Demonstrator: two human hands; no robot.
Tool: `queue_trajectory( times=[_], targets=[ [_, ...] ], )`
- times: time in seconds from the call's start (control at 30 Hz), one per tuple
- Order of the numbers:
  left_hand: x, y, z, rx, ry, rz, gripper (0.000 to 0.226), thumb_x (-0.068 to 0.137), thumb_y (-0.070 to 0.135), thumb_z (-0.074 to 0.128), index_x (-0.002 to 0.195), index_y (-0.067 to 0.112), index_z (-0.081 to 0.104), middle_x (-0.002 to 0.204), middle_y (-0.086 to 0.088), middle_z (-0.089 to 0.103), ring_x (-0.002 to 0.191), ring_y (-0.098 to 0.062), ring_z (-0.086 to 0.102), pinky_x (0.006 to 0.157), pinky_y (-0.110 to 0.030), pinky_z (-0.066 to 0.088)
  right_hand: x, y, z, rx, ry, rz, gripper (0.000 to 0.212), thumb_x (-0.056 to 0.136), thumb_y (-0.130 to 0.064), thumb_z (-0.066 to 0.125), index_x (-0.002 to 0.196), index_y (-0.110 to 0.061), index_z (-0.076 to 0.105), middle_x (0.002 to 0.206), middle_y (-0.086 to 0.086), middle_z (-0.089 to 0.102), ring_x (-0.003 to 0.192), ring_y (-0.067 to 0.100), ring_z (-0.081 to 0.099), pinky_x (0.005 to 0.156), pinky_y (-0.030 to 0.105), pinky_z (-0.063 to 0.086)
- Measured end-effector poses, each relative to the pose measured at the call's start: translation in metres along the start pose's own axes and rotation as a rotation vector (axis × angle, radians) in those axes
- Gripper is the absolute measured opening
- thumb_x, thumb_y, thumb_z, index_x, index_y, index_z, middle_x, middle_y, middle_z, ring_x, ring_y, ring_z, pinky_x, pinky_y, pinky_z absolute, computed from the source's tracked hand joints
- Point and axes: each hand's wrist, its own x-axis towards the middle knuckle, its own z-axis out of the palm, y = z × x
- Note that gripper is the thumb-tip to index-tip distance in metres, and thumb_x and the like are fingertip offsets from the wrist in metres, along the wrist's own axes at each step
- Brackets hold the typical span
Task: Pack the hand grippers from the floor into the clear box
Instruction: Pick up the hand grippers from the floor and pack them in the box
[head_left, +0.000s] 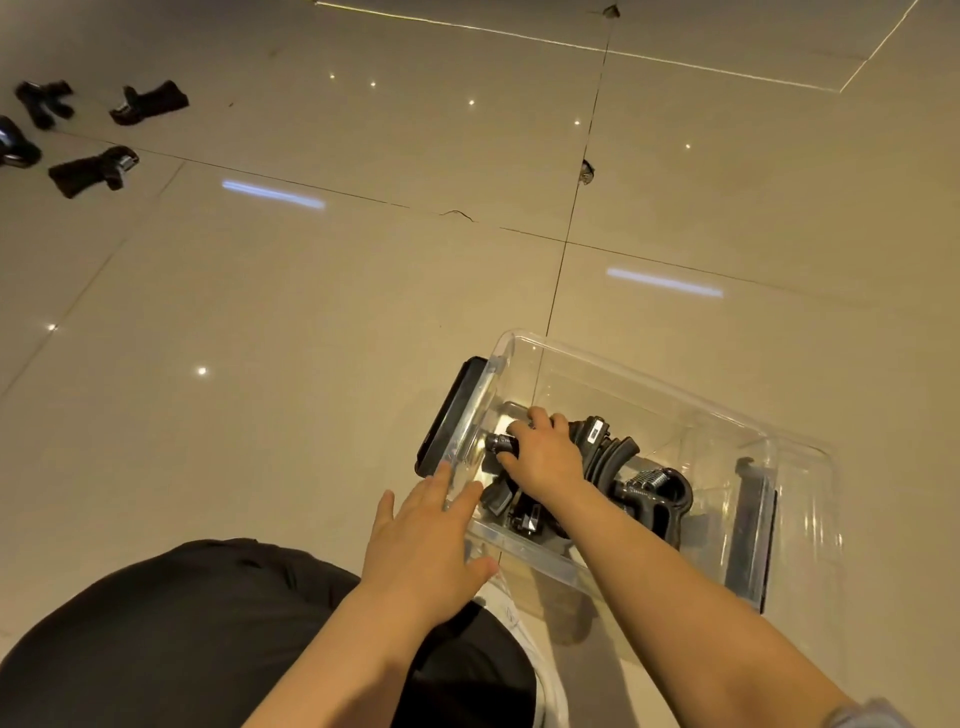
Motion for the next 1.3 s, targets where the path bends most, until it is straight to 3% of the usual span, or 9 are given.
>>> queue_trajectory(
  times=[0.13,0.27,0.4,0.47,0.6,0.7,0.83,1.13,1.3],
  targets=[
    [0.001,-0.002,0.002,0.024,-0.064,0.006,0.077,0.089,0.059,0.044,0.149,0.033,0.002,0.156,0.001,-0.018,0.144,-0.015,-0.006,0.116,-0.047,-0.001,-0.014,0.007,-0.005,0.096,0.082,-0.030,0.054,0.092,-0.043,0.052,0.141,-0.027,0.036,0.152,0.007,0.022,0.138,0.032,0.018,0.100,0.044,0.039],
    [0.002,-0.006,0.003,0.023,-0.078,0.019,0.077,0.089,0.058,0.045,0.149,0.034,0.004,0.156,0.001,-0.018,0.144,-0.015,-0.005,0.115,-0.047,0.000,-0.045,0.019,-0.014,0.160,0.187,-0.061,0.051,0.092,-0.039,0.053,0.139,-0.023,0.040,0.149,0.006,0.029,0.137,0.025,0.024,0.110,0.040,0.029],
    [0.001,-0.007,0.001,-0.005,-0.046,0.039,0.068,0.092,0.053,0.043,0.148,0.034,0.011,0.157,0.002,-0.010,0.144,-0.017,0.006,0.115,-0.047,0.004,-0.101,0.034,-0.024,0.333,0.204,-0.025,0.049,0.091,-0.041,0.053,0.137,-0.026,0.044,0.147,-0.003,0.031,0.134,0.018,0.032,0.108,0.037,0.035],
    [-0.005,-0.005,-0.001,0.001,0.019,0.059,0.062,0.093,0.050,0.043,0.147,0.032,0.018,0.158,0.002,0.004,0.141,-0.018,0.019,0.114,-0.044,0.017,-0.133,0.042,-0.025,0.348,0.237,-0.028,0.045,0.091,-0.042,0.053,0.133,-0.028,0.048,0.141,-0.006,0.036,0.130,0.015,0.038,0.106,0.038,0.036],
    [-0.024,0.002,-0.004,-0.039,0.197,0.107,0.049,0.092,0.045,0.046,0.138,0.030,0.038,0.144,0.007,0.034,0.121,-0.014,0.044,0.092,-0.031,0.044,-0.192,0.058,-0.018,0.362,0.301,0.041,0.041,0.092,-0.042,0.052,0.130,-0.029,0.050,0.137,-0.010,0.040,0.126,0.010,0.040,0.108,0.040,0.034],
    [-0.044,0.012,-0.007,-0.043,0.290,0.132,0.035,0.093,0.042,0.046,0.126,0.031,0.050,0.125,0.011,0.051,0.103,-0.008,0.054,0.077,-0.024,0.045,-0.223,0.066,-0.012,0.358,0.297,0.094,0.041,0.092,-0.043,0.052,0.130,-0.030,0.049,0.134,-0.010,0.045,0.122,0.008,0.043,0.106,0.035,0.035],
    [-0.076,0.027,-0.007,-0.073,0.427,0.230,0.022,0.094,0.037,0.048,0.112,0.032,0.059,0.101,0.015,0.062,0.084,-0.001,0.052,0.064,-0.016,0.036,-0.243,0.073,-0.013,0.148,0.074,0.037,0.063,0.086,-0.047,0.053,0.143,-0.028,0.032,0.141,-0.004,0.040,0.129,0.018,0.037,0.110,0.034,0.028],
    [-0.132,0.015,-0.013,-0.182,0.688,0.168,0.020,0.093,0.034,0.049,0.109,0.033,0.062,0.102,0.018,0.062,0.084,-0.001,0.053,0.061,-0.014,0.035,-0.260,0.020,-0.085,0.350,0.107,-0.152,0.049,0.089,-0.042,0.056,0.135,-0.030,0.044,0.130,-0.006,0.054,0.112,0.010,0.054,0.096,0.029,0.046],
    [-0.180,-0.033,-0.047,-0.289,0.789,0.115,0.019,0.093,0.036,0.050,0.105,0.032,0.064,0.100,0.019,0.063,0.084,-0.001,0.055,0.077,-0.024,0.049,-0.252,-0.063,-0.135,0.424,0.151,-0.393,0.034,0.088,-0.040,0.060,0.121,-0.032,0.055,0.110,-0.011,0.063,0.094,0.001,0.060,0.087,0.027,0.053]
  ],
)
